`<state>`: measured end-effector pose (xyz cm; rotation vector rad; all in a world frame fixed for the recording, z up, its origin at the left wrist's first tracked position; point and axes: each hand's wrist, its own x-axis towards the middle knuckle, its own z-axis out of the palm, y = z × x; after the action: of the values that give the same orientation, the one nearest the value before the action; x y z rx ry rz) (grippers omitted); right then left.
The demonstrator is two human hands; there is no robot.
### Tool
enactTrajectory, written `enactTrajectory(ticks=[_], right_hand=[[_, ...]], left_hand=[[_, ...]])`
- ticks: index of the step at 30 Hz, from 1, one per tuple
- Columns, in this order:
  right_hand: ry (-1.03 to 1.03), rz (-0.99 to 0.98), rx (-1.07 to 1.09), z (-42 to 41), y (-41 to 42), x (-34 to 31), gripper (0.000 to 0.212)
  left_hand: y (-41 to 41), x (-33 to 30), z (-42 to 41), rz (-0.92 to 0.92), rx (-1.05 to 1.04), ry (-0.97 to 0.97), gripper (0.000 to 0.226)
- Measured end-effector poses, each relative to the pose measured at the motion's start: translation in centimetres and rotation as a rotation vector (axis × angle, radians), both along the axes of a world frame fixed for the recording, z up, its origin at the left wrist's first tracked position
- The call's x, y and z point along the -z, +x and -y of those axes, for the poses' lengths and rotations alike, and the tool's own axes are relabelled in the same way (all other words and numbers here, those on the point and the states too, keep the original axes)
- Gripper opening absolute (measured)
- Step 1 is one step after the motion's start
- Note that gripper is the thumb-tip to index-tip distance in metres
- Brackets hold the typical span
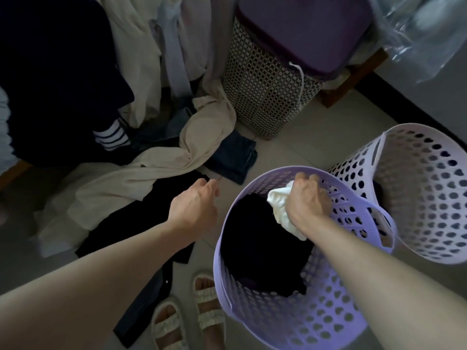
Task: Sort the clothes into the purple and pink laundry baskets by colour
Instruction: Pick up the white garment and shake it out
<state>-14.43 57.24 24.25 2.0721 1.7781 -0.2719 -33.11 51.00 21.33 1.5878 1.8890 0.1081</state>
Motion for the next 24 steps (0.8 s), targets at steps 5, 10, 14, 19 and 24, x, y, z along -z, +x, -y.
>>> enactTrajectory(ticks=[5, 10, 14, 19, 24], right_hand=[[-0.167, -0.022, 0.025, 0.8, 0.8, 1.0, 0.056], [-0.219, -0.104, -0.045, 1.9, -2.0, 1.8, 0.051], [-0.216, -0.165, -0.174, 2.4, -5.4, 2.6, 0.049], [-0.231, -0.222, -0.326, 2.6, -9.9, 3.9, 0.047], [-0.296, -0.258, -0.419, 2.8, -14.1, 5.8, 0.051]], left_hand=[[-0.7, 1.3, 0.6, -0.054, 0.013, -0.070, 0.028], [-1.5, 1.9, 0.5, -0.065, 0.003, -0.094, 0.025], [-2.5, 2.4, 0.7, -0.084, -0.015, -0.119, 0.024], [-4.9, 3.4, 1.4, -0.111, -0.036, -0.138, 0.027], [-8.8, 5.1, 2.4, -0.173, -0.059, -0.169, 0.030]])
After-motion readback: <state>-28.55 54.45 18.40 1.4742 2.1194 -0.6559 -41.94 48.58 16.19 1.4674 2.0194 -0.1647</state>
